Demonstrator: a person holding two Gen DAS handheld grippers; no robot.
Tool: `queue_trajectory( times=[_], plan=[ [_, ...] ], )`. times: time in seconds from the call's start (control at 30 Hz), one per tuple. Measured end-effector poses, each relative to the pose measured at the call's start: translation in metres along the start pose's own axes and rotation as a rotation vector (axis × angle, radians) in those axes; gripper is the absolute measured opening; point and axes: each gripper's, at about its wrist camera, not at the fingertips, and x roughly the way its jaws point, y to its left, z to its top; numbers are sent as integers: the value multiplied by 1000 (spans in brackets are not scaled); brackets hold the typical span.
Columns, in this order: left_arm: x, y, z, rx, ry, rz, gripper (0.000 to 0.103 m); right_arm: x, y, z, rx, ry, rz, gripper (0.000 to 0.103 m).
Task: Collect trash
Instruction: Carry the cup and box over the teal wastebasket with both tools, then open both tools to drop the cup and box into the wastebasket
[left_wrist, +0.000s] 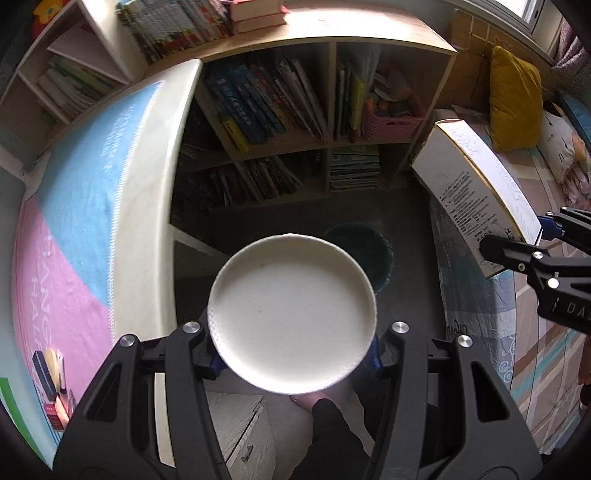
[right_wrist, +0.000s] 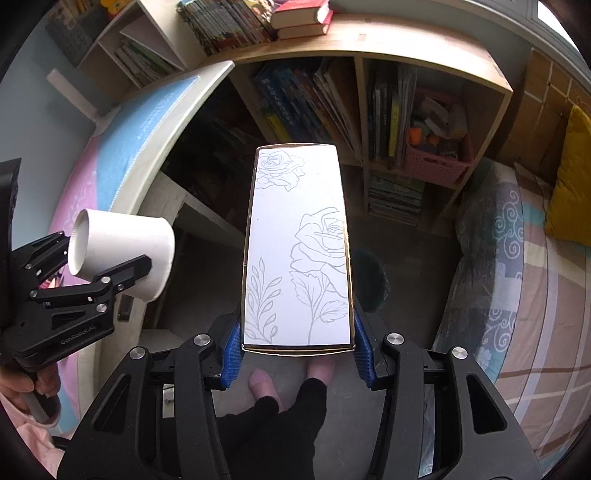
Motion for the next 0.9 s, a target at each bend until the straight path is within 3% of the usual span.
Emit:
queue_trajectory(
  times=[0.23,0.4,0.47,0.5,0.6,0.9],
  plan=[
    [19,-21,20,42,24,-18,53,12,-24,4,21,32,17,49],
    [26,-36,34,78,21,-49,64,17,-36,17,23,34,32,52],
    [34,-40,42,90,32,-41,81,18,-43,23,21,38,30,70],
    [37,-42,46,88,34,-28,85,17,-46,25,25,30,21,85],
    [45,-41,54,85,47,-26,90,13,-57,31,37,11,13,85],
    [54,-30,50,53,86,-16,91,9,-86,35,105,4,15,85]
  ],
)
